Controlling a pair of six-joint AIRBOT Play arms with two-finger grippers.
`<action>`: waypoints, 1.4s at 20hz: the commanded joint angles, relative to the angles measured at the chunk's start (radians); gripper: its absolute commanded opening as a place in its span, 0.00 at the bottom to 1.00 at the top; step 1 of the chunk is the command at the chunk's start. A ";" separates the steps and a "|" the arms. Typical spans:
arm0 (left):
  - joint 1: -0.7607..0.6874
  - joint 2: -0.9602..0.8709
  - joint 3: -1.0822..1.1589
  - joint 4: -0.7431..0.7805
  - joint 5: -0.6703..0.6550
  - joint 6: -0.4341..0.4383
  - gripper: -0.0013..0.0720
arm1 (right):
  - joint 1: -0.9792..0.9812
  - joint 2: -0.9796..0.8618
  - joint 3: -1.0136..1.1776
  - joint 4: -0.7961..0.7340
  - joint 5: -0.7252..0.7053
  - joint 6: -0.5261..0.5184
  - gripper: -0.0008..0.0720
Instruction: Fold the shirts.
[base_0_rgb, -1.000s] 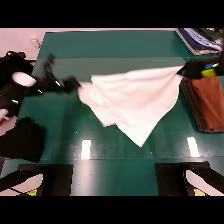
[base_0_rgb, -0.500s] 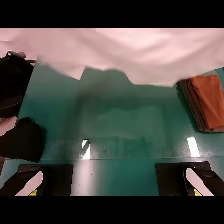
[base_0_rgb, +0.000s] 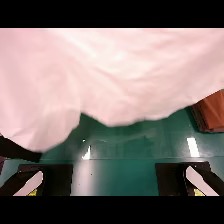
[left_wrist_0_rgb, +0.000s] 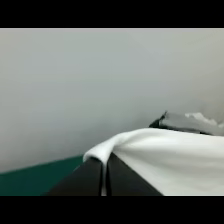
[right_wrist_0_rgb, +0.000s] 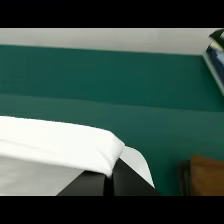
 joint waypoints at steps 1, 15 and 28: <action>0.001 -0.116 -0.111 0.008 -0.129 -0.032 0.05 | 0.063 -0.122 -0.127 0.014 -0.013 0.000 0.03; -0.023 -0.655 -0.359 0.019 -0.155 -0.087 0.75 | 0.157 -0.628 -0.235 0.000 -0.194 0.031 0.57; 0.067 -0.367 -1.146 0.097 -0.085 0.028 0.75 | 0.135 -0.229 -0.634 0.001 -0.109 -0.026 0.46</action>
